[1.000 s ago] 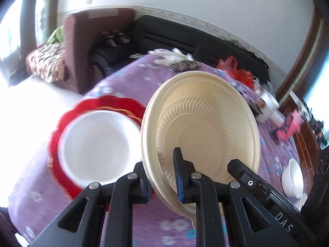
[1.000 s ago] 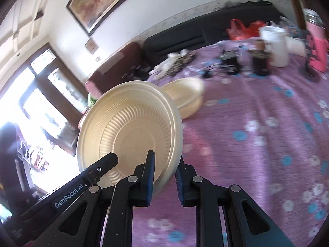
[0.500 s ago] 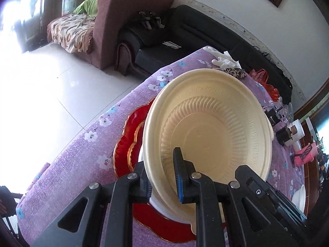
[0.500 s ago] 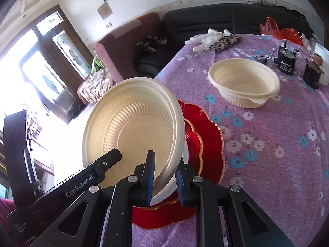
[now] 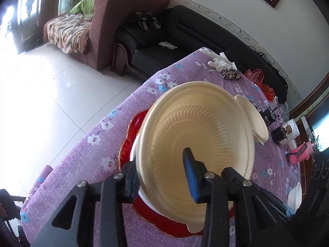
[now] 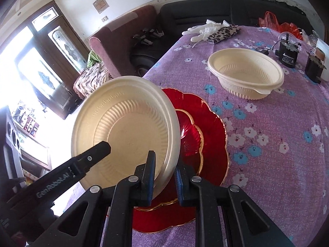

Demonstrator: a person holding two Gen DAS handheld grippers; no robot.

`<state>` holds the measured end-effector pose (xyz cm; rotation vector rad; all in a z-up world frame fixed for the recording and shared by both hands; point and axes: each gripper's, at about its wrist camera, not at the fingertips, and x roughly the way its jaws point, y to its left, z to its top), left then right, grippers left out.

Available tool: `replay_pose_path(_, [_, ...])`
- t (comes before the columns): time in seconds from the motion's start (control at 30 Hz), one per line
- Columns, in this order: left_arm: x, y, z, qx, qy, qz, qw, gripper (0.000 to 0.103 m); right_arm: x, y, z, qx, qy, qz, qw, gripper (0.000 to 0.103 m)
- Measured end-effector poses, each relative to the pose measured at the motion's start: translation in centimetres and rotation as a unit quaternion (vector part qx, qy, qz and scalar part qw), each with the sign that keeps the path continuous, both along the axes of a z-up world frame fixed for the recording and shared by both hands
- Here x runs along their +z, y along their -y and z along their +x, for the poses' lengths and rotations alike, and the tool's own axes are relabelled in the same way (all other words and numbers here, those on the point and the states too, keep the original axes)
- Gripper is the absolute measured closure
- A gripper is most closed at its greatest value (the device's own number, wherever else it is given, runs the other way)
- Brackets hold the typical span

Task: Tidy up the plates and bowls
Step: 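Carry the beige ribbed bowl with both grippers onto the stacked red plates, then open both grippers and lift them away from the beige bowl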

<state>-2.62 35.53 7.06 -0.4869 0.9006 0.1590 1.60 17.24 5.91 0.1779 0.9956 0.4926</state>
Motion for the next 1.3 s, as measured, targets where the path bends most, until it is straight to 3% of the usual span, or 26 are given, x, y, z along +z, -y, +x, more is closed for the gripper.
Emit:
replay_pose_path(0.13, [0.6,0.5,-0.3,-0.015,0.005,0.001,0.9999,0.043,0.3,-0.2,-0.4,-0.004,0.01,-0.009,1.0,0.083])
replay_pose_path(0.23, [0.9,0.6,-0.4,-0.024,0.007,0.0,0.9997,0.038,0.6,-0.4,-0.8,-0.004,0.027,-0.029,0.999,0.083])
replay_pose_path(0.33, [1.1,-0.2,-0.7,-0.027,0.029,-0.031,0.9987,0.027,0.9,-0.6,-1.1,-0.002,0.039,-0.05,0.998,0.084])
replay_pose_path(0.47, [0.8,-1.9,-1.1,-0.016,0.044,-0.072,0.9963,0.027,0.8,-1.0,-1.3,-0.003,0.049,-0.073,0.996,0.084])
replay_pose_path(0.6, [0.7,-3.5,-2.3,0.013,0.063,-0.087,0.9941,0.027,0.7,-0.7,-1.1,-0.005,0.049,-0.067,0.997,0.084])
replay_pose_path(0.77, [2.0,-4.1,-4.5,0.042,0.085,-0.063,0.9935,0.027,1.2,0.6,-1.0,-0.019,0.048,-0.016,0.999,0.08])
replay_pose_path(0.87, [3.6,-3.1,-6.5,0.053,0.105,-0.029,0.9926,0.027,2.1,1.5,-1.7,-0.032,0.062,0.0,0.998,0.076])
replay_pose_path(1.1, [6.7,2.6,-12.2,0.035,0.158,0.051,0.9854,0.021,2.7,5.6,-5.8,-0.042,0.102,-0.009,0.994,0.057])
replay_pose_path(1.3, [6.8,9.0,-14.3,0.004,0.181,0.113,0.9769,0.021,0.2,11.5,-9.8,-0.058,0.097,-0.023,0.993,0.057])
